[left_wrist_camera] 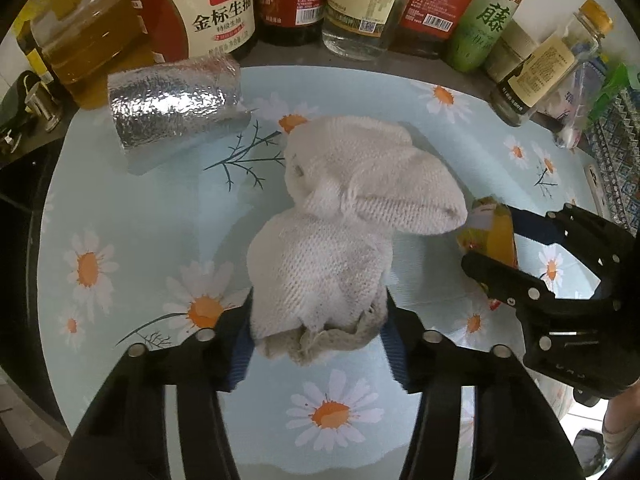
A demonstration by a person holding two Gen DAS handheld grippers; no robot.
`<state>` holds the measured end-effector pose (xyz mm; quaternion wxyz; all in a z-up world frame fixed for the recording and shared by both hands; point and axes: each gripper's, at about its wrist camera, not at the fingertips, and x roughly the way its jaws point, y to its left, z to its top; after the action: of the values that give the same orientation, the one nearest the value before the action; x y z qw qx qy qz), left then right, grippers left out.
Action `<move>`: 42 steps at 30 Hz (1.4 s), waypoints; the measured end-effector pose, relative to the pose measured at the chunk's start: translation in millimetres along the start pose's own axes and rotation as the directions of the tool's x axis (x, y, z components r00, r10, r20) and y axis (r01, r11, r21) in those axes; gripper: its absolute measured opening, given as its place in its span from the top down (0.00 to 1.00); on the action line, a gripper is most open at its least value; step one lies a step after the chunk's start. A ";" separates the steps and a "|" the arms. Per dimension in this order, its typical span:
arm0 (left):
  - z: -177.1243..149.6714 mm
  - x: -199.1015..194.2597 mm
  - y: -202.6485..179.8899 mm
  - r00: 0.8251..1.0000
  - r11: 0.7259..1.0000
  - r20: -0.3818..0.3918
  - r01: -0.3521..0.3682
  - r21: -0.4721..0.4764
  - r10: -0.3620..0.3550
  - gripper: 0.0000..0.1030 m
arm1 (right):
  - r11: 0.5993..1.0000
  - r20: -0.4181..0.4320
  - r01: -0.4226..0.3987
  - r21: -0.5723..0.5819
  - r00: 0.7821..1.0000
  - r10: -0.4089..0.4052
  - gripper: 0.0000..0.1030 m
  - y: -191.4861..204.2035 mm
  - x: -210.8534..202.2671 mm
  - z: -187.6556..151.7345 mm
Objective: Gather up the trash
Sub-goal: 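Grasp the grey knit cloth with the left tool while the right tool grasps the yellow snack bag, then carry the grey cloth and yellow snack bag down over the black bin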
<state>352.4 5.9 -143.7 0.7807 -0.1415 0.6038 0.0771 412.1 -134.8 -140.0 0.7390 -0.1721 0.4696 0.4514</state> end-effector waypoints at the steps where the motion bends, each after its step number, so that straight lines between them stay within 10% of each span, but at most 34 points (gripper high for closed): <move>1: -1.0 -1.1 0.2 1.000 1.000 0.002 0.001 -0.001 -0.001 0.53 | 1.000 0.003 0.000 0.001 1.000 0.000 0.52 1.6 -1.6 -0.8; 42: -186.0 -107.6 54.3 0.994 0.999 0.107 0.031 -0.012 -0.029 0.60 | 0.999 0.072 -0.008 -0.037 0.997 0.010 0.52 177.6 -73.8 -88.5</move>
<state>137.4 4.5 -89.8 0.8120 -0.1516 0.5583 0.0768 206.1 -137.4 -91.4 0.7501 -0.1671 0.4352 0.4691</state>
